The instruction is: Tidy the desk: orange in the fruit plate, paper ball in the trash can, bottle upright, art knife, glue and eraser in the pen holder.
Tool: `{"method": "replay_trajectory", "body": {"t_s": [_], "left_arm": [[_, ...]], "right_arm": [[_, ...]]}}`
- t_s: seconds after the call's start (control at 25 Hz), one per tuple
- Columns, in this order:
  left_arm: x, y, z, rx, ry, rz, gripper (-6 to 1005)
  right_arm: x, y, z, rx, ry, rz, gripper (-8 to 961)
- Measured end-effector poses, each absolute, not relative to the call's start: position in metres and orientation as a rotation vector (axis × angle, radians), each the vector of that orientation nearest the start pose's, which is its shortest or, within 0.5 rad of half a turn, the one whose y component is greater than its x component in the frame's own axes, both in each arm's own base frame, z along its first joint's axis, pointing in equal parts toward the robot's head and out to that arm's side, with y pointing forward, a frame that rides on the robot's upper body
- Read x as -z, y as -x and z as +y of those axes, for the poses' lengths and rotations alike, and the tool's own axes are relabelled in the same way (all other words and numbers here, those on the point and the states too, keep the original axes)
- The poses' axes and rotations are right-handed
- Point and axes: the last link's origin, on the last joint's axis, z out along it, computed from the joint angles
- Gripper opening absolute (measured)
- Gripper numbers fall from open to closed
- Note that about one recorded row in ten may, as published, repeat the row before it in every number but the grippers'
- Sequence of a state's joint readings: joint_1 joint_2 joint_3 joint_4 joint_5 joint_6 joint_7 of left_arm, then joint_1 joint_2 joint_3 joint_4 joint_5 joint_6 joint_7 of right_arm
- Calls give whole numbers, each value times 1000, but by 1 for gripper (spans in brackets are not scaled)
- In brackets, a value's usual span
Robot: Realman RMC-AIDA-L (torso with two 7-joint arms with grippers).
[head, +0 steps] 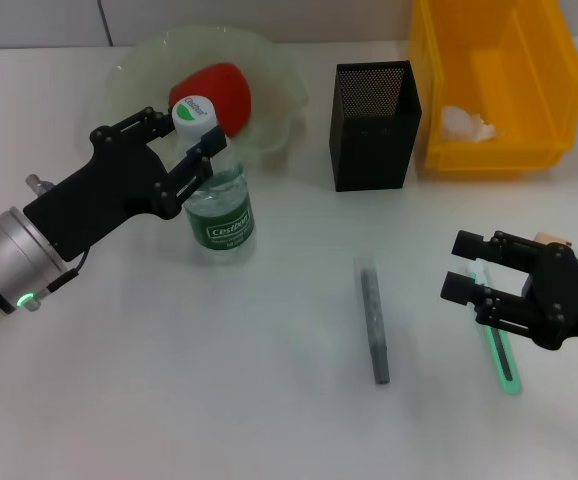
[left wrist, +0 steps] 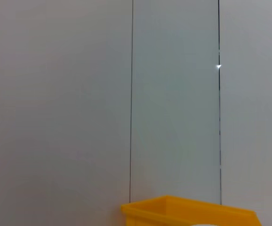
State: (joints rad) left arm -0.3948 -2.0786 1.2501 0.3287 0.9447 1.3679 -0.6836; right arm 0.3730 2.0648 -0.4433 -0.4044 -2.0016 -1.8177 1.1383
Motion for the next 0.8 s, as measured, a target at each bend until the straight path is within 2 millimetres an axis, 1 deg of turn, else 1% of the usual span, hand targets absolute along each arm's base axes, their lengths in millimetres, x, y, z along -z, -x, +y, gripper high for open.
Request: {"method": "replay_trajectory", "body": {"t_s": [0.32,0.44,0.52,0.6,0.64,0.68,0.72,0.76,0.8], "left_arm": [[33,270,310,1005,2231,-340,521],[28,269,307,1055,2200,-336,642],[18,268,301,1131,2142,-330,722],[6,270,292,1211,2078,-323,727],[6,270,292,1211,2078,-323,730],[1,271,287,1240,2064,-325,732],[-13,276,278,1313,2040,-351,734],[-13,276,278,1313,2040,-351,737],[-20,280,273,1334,2063,-370,740]], "right_arm": [[5,-298,248,-1127,2579,723,666],[5,-298,248,-1127,2579,724,666],[5,-298,248,-1127,2579,724,667],[5,-298,249,-1130,2575,723,667],[5,-298,249,-1130,2575,723,667],[4,-298,249,-1133,2568,722,667],[2,-298,250,-1147,2544,719,667],[2,-298,250,-1147,2544,719,667],[-2,-298,251,-1173,2505,713,667]]}}
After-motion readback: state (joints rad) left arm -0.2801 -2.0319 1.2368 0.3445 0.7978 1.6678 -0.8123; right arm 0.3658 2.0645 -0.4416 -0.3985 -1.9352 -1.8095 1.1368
